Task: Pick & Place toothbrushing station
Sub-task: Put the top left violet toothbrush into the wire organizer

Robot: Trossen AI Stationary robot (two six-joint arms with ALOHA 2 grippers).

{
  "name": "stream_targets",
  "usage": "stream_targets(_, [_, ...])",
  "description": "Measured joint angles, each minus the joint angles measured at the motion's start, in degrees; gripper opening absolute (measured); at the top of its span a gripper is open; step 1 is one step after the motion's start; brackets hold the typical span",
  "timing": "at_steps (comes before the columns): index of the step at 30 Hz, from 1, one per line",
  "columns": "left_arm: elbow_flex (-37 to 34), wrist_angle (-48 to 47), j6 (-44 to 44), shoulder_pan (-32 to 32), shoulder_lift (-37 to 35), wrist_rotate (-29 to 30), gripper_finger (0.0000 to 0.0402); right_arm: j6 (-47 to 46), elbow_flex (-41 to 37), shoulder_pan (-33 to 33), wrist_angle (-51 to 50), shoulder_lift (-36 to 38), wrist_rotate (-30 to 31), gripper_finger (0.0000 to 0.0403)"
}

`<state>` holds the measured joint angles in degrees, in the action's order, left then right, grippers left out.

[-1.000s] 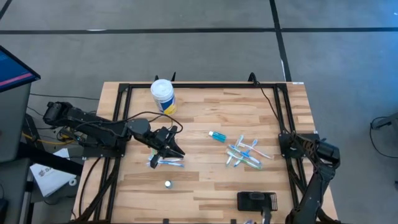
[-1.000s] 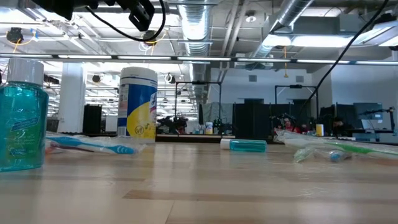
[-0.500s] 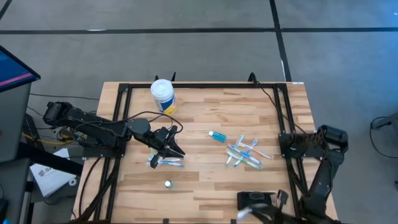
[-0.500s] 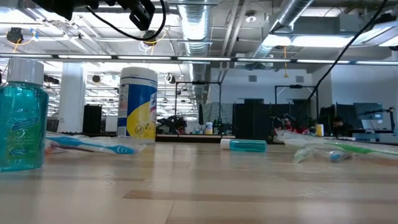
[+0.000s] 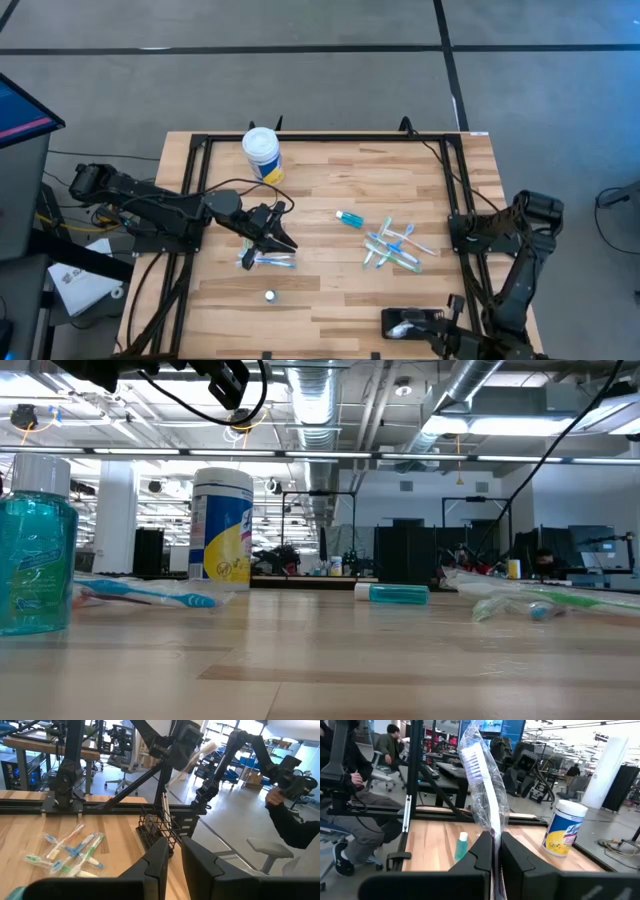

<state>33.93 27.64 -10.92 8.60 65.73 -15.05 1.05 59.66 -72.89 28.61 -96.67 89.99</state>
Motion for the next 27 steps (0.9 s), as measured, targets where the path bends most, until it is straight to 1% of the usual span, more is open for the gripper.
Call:
stream_targets(3, [0.0,0.01,0.0,0.0,0.0,0.0,0.0049,-2.24,-1.73,0.22,-0.41,0.05,-0.01,0.0009])
stream_targets(8, [0.02,0.0,0.0,0.0,0.0,0.0,0.0049,-11.58,-6.03,0.45,-1.63,0.03,-0.01,0.0009])
stream_targets(11, [0.02,0.02,0.0,0.0,0.0,0.0,0.0049,-15.12,-7.58,1.12,-1.75,0.01,-0.02,0.0008])
stream_targets(14, [0.02,0.01,-0.01,0.0,0.0,0.0,0.0049,-16.63,-7.56,2.26,-2.09,-0.02,-0.01,0.0008])
stream_targets(17, [0.02,0.01,-0.02,0.0,0.0,0.0,0.0049,-20.19,-7.54,3.25,-4.83,-0.14,-0.02,0.0008])
stream_targets(21, [0.02,0.02,-0.02,0.25,0.0,0.01,0.0049,-29.03,-7.56,3.44,-12.4,-0.16,-0.02,0.0009])
stream_targets(23, [0.02,0.02,-0.02,0.57,0.0,0.02,0.0049,-32.12,-7.56,3.44,-14.13,-0.17,-0.01,0.0008])
stream_targets(27, [0.07,1.11,1.21,2.16,1.22,0.42,0.0049,-33.86,-7.54,3.55,-15.11,-0.17,-0.02,0.0008])
